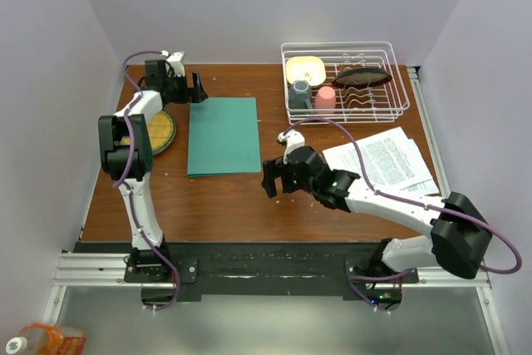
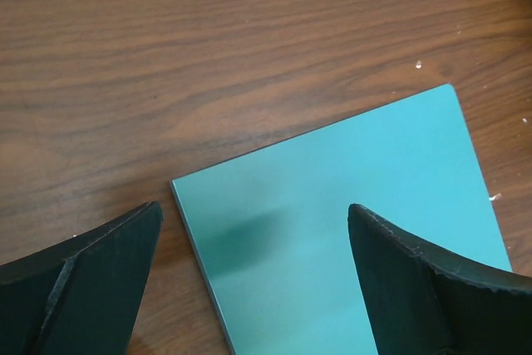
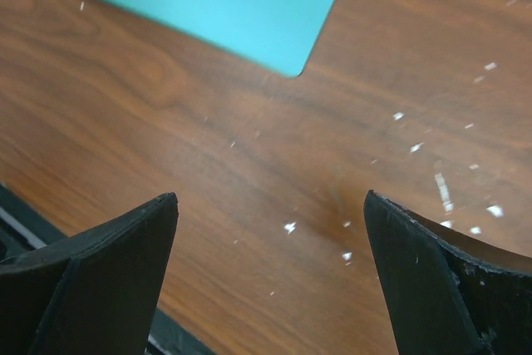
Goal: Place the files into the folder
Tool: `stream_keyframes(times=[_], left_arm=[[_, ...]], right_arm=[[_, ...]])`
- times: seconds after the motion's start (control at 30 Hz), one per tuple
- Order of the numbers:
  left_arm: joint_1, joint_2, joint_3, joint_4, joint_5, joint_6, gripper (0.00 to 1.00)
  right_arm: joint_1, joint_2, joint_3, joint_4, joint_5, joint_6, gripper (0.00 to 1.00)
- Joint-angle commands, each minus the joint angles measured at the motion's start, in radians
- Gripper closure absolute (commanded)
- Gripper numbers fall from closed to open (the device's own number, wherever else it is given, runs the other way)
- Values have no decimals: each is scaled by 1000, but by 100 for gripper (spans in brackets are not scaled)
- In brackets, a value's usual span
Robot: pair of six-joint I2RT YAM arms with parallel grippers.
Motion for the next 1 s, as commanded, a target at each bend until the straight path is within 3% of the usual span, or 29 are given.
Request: stream_keyframes(times=[0.0, 0.53, 0.73, 0.97], left_arm=[[6, -4, -23, 50, -9, -13, 0], [-22, 19, -116, 98, -55, -10, 0], [-50, -93, -287, 172, -42, 4, 0], [-56, -264, -492, 150, -3, 2, 2]], right_arm=[[50, -14, -23, 62, 81, 68, 1], [151, 26, -97, 180, 61, 229, 1], [162, 55, -105, 192, 81, 276, 2], [162, 72, -157, 227, 99, 367, 3]])
